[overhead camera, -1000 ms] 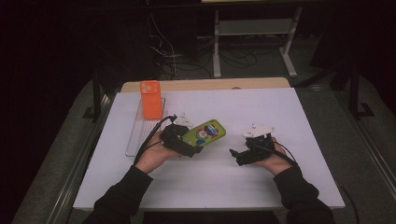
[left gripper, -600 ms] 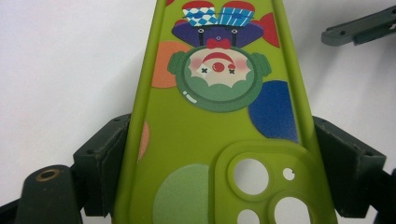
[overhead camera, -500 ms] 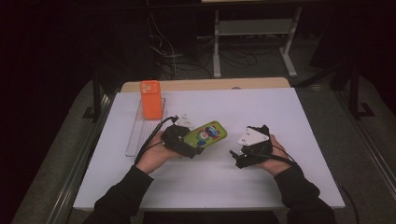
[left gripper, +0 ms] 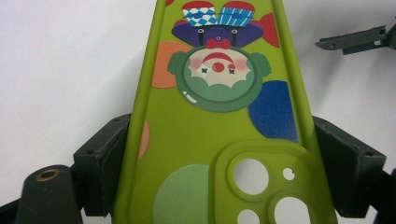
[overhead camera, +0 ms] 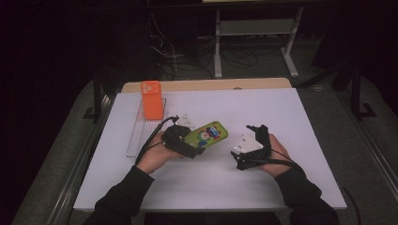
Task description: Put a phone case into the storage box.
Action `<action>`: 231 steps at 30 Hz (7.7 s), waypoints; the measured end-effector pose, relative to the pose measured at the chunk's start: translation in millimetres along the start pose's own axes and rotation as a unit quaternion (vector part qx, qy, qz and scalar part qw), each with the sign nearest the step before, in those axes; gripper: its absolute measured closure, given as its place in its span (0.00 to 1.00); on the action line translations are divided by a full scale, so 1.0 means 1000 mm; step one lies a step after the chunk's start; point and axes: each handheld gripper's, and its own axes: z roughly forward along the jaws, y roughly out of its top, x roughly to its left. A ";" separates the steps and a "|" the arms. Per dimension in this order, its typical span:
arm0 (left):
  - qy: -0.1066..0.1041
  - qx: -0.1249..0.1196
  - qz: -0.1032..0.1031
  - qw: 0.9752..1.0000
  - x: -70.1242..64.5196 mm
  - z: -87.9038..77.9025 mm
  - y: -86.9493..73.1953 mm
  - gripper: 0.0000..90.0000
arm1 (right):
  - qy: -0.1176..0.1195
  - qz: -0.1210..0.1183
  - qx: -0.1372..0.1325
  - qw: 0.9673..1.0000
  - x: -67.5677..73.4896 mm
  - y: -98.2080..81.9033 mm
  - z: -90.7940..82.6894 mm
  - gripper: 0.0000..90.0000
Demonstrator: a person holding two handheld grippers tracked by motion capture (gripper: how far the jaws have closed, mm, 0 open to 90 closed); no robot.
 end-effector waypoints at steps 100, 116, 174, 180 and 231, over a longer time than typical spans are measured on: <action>-0.028 -0.035 0.007 0.999 0.003 -0.008 -0.003 0.00 | -0.170 -0.288 -0.050 0.941 0.044 0.019 0.018 0.84; -0.014 -0.052 -0.011 0.998 0.011 -0.013 -0.005 0.00 | -0.065 -0.055 -0.052 0.995 0.019 0.024 0.012 0.84; -0.034 -0.182 -0.101 0.978 0.014 0.008 0.062 0.00 | 0.150 0.336 -0.069 0.927 -0.006 0.023 0.020 0.84; -0.037 -0.188 -0.116 0.975 0.014 0.014 0.066 0.00 | 0.149 0.336 -0.071 0.927 -0.005 0.023 0.020 0.84; 0.064 -0.140 -0.093 0.984 0.069 -0.061 0.080 0.16 | 0.170 0.264 0.033 0.949 -0.016 -0.030 -0.007 0.00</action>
